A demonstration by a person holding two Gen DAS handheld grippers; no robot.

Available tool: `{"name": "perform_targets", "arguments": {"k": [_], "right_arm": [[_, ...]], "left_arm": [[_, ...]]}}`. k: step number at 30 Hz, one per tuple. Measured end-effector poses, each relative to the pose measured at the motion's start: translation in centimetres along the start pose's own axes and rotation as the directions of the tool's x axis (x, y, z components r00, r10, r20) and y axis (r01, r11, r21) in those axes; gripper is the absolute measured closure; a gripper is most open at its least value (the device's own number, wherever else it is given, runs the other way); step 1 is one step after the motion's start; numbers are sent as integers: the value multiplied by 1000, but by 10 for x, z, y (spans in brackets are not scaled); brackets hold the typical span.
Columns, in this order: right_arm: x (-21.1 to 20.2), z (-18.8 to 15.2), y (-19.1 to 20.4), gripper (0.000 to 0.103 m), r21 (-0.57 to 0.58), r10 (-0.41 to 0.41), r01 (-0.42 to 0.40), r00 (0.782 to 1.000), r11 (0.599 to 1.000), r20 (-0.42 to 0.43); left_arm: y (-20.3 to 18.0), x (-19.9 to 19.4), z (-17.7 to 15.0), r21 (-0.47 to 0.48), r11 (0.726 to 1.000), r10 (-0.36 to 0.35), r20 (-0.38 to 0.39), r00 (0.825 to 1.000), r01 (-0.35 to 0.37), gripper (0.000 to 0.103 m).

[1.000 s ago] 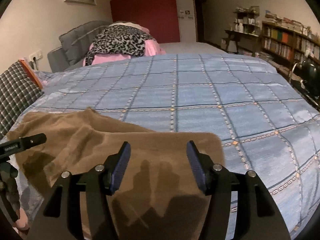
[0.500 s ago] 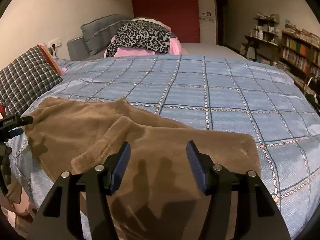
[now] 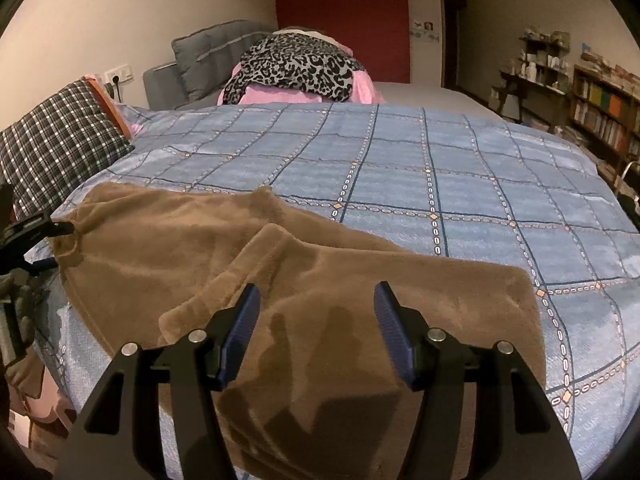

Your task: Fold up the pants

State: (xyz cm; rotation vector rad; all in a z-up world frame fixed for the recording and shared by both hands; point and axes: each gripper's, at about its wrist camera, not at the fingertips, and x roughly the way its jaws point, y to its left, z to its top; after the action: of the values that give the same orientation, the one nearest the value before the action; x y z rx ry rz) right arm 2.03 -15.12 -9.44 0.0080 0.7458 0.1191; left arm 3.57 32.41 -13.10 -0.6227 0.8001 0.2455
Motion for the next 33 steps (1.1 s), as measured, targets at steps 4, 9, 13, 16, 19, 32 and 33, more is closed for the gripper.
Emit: {"name": "perform_targets", "arguments": {"k": [4,9,13,16,19,32,33], "right_arm": [[0,2,3,44,0,-6,6,1000,1000,3],[1,2,5,44,-1,-5,5,1000,1000,5],[1,2,5,44,2,-8,8,1000,1000,5],[2,3,6,44,12,-12,12,1000,1000,4],[3,2,5,44,17,-13,13,1000,1000,4],[-5,2,-6,44,52,-19,17,999,999,34],[-6,2,-8,44,58,-20,18,999,998,37]], "left_arm": [[4,14,14,-24,1000,-16,1,1000,16,6],[2,31,24,-32,999,-24,-8,1000,24,6],[0,38,27,-33,998,-47,-6,999,46,7],[2,38,26,-47,997,-59,2,998,59,22],[12,37,26,-93,989,-115,-7,993,114,61],[-36,-3,35,-13,976,-218,65,974,219,83],[-43,-8,35,4,975,-223,69,972,223,83]]}}
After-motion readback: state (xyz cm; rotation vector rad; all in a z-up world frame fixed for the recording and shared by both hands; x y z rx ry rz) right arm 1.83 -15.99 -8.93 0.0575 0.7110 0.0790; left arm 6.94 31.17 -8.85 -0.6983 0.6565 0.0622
